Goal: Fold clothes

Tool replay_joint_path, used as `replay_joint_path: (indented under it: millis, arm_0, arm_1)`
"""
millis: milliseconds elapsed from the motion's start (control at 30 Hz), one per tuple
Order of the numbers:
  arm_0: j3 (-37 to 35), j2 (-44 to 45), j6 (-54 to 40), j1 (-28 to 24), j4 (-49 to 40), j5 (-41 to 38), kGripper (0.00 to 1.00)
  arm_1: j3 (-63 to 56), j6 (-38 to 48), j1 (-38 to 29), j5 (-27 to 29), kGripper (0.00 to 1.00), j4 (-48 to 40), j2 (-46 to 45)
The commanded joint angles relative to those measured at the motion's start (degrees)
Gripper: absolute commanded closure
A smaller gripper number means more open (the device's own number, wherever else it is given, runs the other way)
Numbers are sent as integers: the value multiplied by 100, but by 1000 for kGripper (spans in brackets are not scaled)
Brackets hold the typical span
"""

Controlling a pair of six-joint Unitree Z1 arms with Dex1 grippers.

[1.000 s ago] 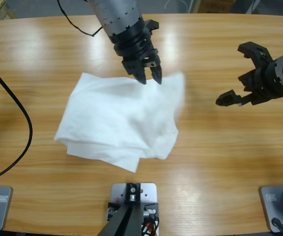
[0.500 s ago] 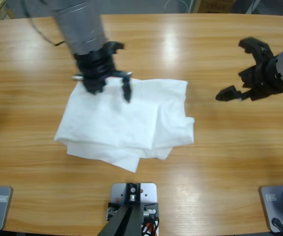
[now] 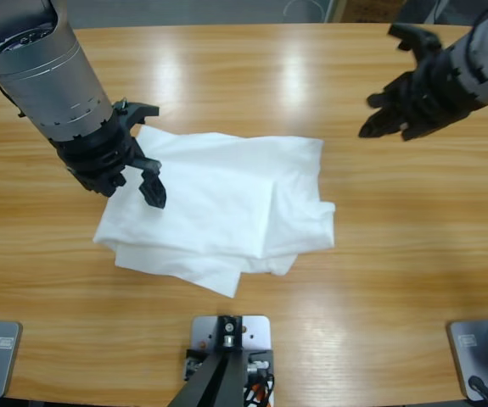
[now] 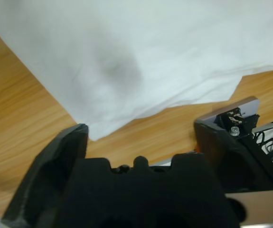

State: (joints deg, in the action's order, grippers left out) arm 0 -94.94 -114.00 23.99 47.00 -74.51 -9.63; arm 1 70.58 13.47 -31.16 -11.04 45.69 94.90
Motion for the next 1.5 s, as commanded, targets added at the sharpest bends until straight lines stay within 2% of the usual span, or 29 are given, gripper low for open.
replay_joint_path:
  millis: [33, 67, 100, 433, 633, 867, 1233, 1500]
  arm_0:
    - [239, -87, 194, 15, 234, -100, 293]
    - [288, -87, 224, 29, 306, -100, 370]
    - [335, -100, 262, 30, 364, -100, 386]
    - [481, -333, 386, 30, 540, -92, 381]
    - [777, -300, 405, 32, 686, -92, 381]
    - [1040, -279, 461, -15, 823, -76, 372]
    - [2408, -228, 792, -89, 2050, -72, 372]
    - [2948, -103, 967, -374, 2173, 140, 372]
  arm_1:
    - [286, 83, -231, -613, 1000, -543, 1085]
    - [374, 90, -289, -643, 1000, -594, 1196]
    - [448, 119, -347, -668, 1000, -691, 1302]
    - [527, 156, -391, -807, 1000, -985, 1929]
    - [525, 156, -391, -794, 1000, -1459, 2298]
    - [494, 209, -391, -583, 1000, -1515, 2457]
    - [455, 200, -391, -402, 1000, -1311, 2381]
    - [448, 155, -394, -372, 1000, -1218, 2493]
